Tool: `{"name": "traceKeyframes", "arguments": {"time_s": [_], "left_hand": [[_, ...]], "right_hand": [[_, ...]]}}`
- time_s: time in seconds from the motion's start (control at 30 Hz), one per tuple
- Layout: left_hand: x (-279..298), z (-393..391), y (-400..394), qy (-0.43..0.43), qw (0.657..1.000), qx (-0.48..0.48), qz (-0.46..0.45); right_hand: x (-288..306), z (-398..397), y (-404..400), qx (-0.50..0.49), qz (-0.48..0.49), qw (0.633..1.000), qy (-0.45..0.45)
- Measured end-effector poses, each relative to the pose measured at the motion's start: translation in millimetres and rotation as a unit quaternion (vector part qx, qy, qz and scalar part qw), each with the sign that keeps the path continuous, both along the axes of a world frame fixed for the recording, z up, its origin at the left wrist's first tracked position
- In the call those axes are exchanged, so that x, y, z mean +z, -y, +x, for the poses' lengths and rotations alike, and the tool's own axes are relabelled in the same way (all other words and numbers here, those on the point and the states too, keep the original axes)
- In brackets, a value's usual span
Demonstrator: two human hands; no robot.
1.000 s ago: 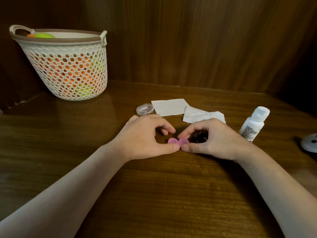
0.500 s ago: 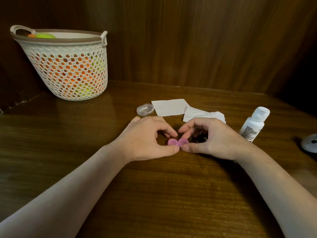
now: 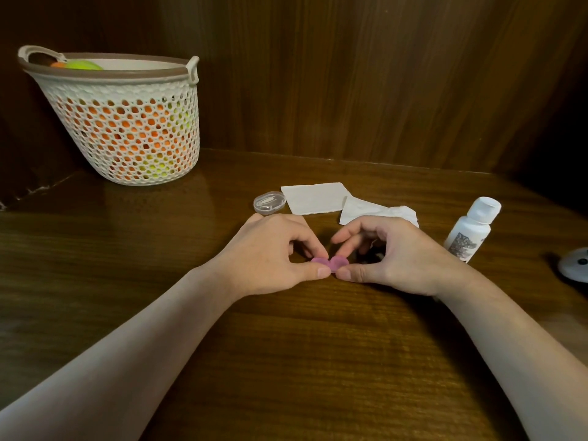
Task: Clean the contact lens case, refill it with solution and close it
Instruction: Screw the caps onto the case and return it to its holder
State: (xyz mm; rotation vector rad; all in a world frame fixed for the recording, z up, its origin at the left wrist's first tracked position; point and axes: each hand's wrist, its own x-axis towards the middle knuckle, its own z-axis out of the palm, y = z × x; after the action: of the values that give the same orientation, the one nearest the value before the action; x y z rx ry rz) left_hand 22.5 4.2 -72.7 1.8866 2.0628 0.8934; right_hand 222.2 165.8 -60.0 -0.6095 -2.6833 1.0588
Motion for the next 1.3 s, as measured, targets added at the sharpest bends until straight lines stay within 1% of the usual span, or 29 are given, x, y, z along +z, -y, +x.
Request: {"name": "traceKeyframes", "arguments": {"time_s": [0.37,0.5,0.6,0.7,0.77,0.9,1.0,1.17,1.3], "left_hand": [[0.5,-4.6,-2.2,0.031,0.997,-0.018,-0.063],[-1.6,-6.9,-0.5,0.036,0.998,-0.01,-0.054],[-2.1,-8.2,2.1,0.013,0.999,-0.001,-0.03],[-1.2,-6.7,3.1,-0.029,0.999,0.025,0.001],[-1.3,-4.0,1.6,-0.03,0.999,0.032,0.008],[-0.3,-0.5,0.1,0.011,0.999,0.032,-0.005],[0.8,1.1,0.9,0.025,0.999,0.019,-0.015],[3.5,0.2,1.8,0.02,0.999,-0.006,-0.031],[4.5,-0.8,0.1,-0.011,0.999,-0.024,-0.037]], "right_hand": [[1.1,-0.3,1.8,-0.004,-0.001,1.0,0.002],[0.7,0.2,2.8,-0.003,-0.002,1.0,-0.004],[0.5,0.1,3.0,-0.003,-0.001,1.0,-0.007],[0.7,-0.1,2.4,-0.005,0.0,1.0,-0.004],[1.0,-0.2,2.1,-0.005,-0.002,1.0,0.0],[0.5,-1.1,2.7,-0.004,0.003,1.0,-0.001],[0.6,-1.7,2.9,-0.003,0.001,1.0,-0.005],[0.4,-2.8,2.7,-0.004,-0.002,1.0,-0.005],[0.1,-4.0,3.2,-0.007,-0.003,1.0,-0.007]]}}
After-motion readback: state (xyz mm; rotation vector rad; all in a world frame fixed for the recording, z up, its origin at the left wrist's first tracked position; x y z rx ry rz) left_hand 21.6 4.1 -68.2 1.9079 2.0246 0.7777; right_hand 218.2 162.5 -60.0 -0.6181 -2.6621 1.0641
